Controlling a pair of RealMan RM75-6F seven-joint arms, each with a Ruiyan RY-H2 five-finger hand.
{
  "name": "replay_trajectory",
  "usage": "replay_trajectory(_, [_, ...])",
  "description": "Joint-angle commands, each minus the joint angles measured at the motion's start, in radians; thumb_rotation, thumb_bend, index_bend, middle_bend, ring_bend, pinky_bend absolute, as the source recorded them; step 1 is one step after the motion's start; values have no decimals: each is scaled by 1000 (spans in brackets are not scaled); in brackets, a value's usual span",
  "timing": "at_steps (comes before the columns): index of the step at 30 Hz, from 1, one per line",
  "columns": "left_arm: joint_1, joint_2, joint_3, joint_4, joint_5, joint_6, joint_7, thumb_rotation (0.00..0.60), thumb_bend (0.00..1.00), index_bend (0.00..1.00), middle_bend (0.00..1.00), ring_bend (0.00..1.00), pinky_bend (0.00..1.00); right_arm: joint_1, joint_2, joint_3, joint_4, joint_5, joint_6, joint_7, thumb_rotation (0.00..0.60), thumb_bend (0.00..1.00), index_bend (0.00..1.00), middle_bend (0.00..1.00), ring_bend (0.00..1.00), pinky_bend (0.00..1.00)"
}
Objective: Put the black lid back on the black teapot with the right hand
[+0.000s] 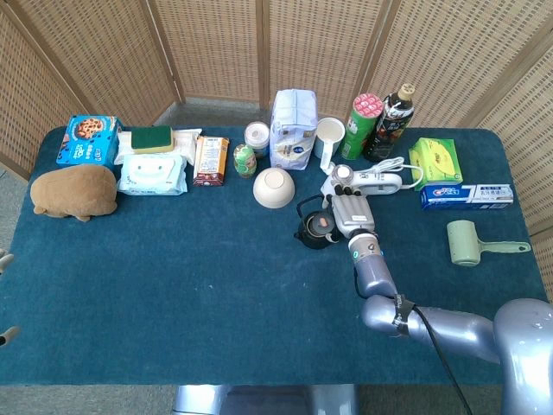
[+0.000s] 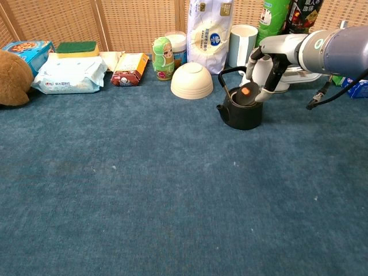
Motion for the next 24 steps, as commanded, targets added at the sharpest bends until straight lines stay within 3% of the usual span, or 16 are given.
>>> replay_trajectory(1, [1, 1, 0, 0, 1, 1, -2, 600, 123, 0, 0, 0, 43, -2, -3, 2, -1, -4, 5, 1, 600, 197, 127, 36, 3, 0])
replay_trajectory(14, [1, 1, 1, 0, 3, 1, -2, 600, 122, 0, 0, 0, 43, -20, 41, 16, -83, -43, 41, 1, 600, 198, 122, 38, 5, 0])
replay_trajectory(18, [2, 0, 2, -2, 6, 3, 2, 600, 122, 0, 0, 0, 43, -35, 62, 23, -122, -89, 72, 16, 600, 199, 122, 39, 9, 0])
replay_trajectory(24, [0, -2, 1, 0, 4, 0, 5, 600, 122, 0, 0, 0, 42, -95, 113, -5, -228, -242, 158, 53, 600, 193, 122, 40, 13, 0])
